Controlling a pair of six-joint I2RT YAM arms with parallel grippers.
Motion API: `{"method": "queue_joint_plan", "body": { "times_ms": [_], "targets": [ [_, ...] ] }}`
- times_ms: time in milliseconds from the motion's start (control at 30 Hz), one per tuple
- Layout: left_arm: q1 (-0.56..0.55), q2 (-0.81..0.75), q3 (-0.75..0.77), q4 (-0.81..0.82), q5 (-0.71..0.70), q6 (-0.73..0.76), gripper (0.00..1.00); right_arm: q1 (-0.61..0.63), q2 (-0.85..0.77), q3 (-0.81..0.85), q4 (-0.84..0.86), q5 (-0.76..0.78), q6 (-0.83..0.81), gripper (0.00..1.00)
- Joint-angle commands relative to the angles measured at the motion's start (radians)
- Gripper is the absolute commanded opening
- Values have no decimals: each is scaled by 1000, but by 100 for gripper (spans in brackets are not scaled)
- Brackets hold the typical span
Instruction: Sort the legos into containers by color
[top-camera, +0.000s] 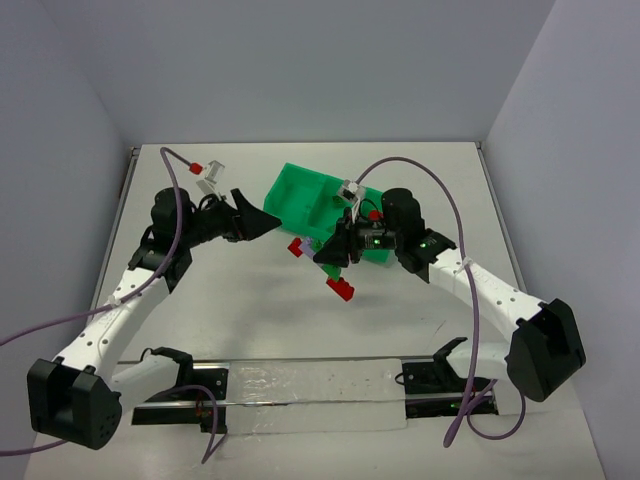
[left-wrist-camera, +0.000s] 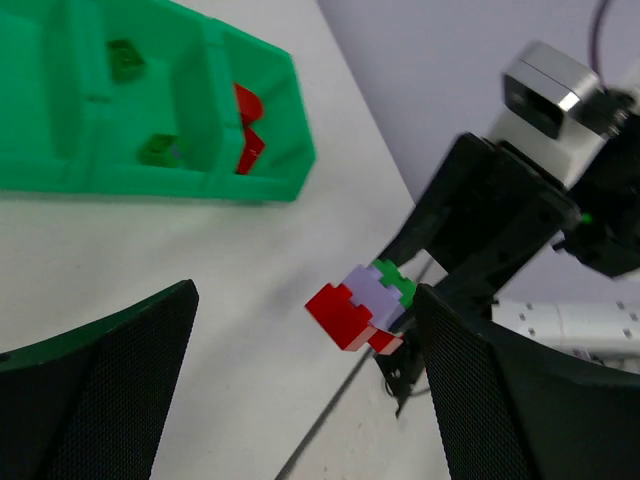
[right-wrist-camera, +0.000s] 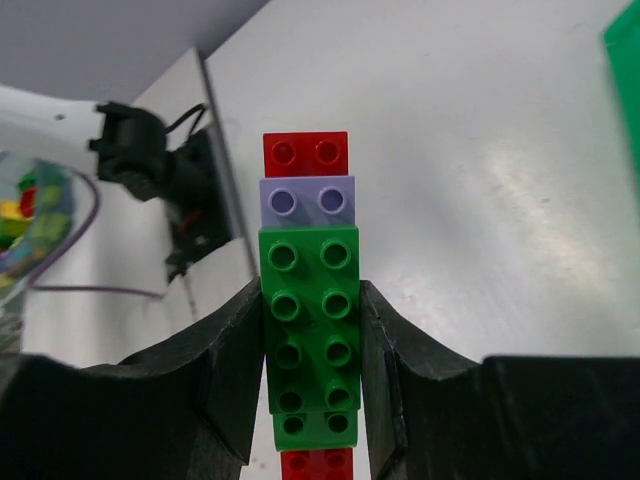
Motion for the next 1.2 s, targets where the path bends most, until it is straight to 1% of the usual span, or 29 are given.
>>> {"method": "queue_joint_plan", "body": {
  "times_ms": [0,200,400,600,833,933,1000,1067,1100,1133,1167],
  "targets": [
    [2,-4,-14,236,328,54,97,-7,-27,15,65,-191,75,0],
    [2,28,-4,237,460,80,93,-9,-11,29,90,-235,112,0],
    [1,70,-30,320,565,24,90,-10,16,47,129,-267,147,0],
    [-12,97,-17,283,596,43,89,-10,26,58,171,-284,178,0],
    [-54,110,-6,243,586,84,86,-10,43,81,182,-287,191,0],
    [-71,121,-4,240,582,82,78,-10,50,84,192,-289,202,0],
    [-77,124,-7,251,578,78,66,-11,60,86,195,-294,207,0],
    [-80,125,-7,253,571,75,51,-11,63,85,205,-296,212,0],
    [-80,126,-7,253,568,75,45,-11,63,84,207,-296,215,0],
    [-81,124,-7,255,564,75,27,-11,66,85,208,-293,217,0],
    [-80,122,-7,255,560,75,16,-12,67,85,206,-292,217,0]
  ]
}}
